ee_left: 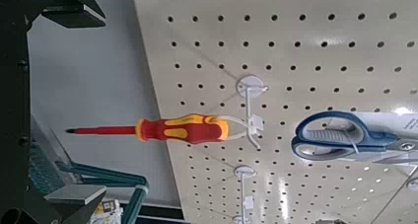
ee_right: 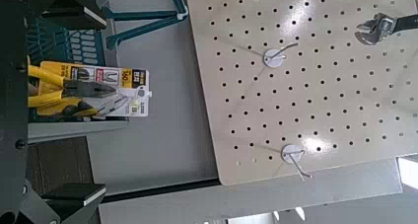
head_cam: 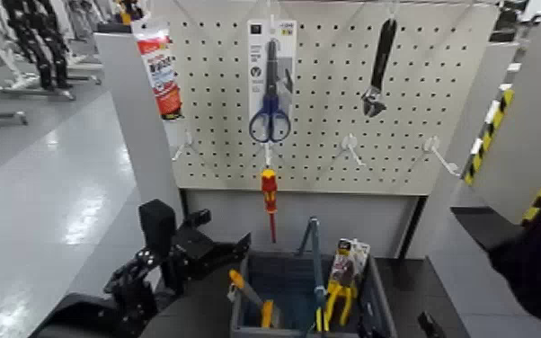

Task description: Put the red screwdriver into the crate.

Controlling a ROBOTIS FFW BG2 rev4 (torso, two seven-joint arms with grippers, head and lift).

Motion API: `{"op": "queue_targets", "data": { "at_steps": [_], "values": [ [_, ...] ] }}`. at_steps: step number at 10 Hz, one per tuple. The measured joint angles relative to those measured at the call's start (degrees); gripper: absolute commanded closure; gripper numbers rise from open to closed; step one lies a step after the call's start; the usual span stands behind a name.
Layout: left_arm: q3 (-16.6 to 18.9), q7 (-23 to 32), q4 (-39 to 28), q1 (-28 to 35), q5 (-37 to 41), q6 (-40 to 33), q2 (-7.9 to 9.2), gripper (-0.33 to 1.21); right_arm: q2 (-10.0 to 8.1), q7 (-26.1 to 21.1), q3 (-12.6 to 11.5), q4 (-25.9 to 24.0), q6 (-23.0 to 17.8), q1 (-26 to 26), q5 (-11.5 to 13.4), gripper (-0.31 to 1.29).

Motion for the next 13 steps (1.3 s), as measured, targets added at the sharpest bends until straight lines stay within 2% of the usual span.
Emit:
{"op": "queue_targets", "data": {
  "at_steps": [4, 9, 12, 13],
  "values": [
    [-3.64, -5.67, 7.03, -9.11, 0.9, 0.89, 1.47, 0.12, 0.0, 0.01, 0.37, 0.18, 0.14, -0.33, -0.18, 0.13],
    [-9.07, -9.7, 17.16, -18.14, 4.25, -2.33, 1.61, 0.12, -0.16, 0.09, 0.81, 0.31, 0.33, -0.66, -0.39, 0.13],
    [-11.48, -11.06, 21.56, -21.65, 6.27, -4.0, 0.94, 0.13, -0.15, 0.09, 0.88, 0.36, 0.42, -0.67, -0.41, 0.13],
    [-12.03, -11.24, 22.45, -22.3, 6.64, -4.37, 0.77, 0.18, -0.16, 0.09, 0.82, 0.33, 0.43, -0.65, -0.41, 0.13]
  ]
}}
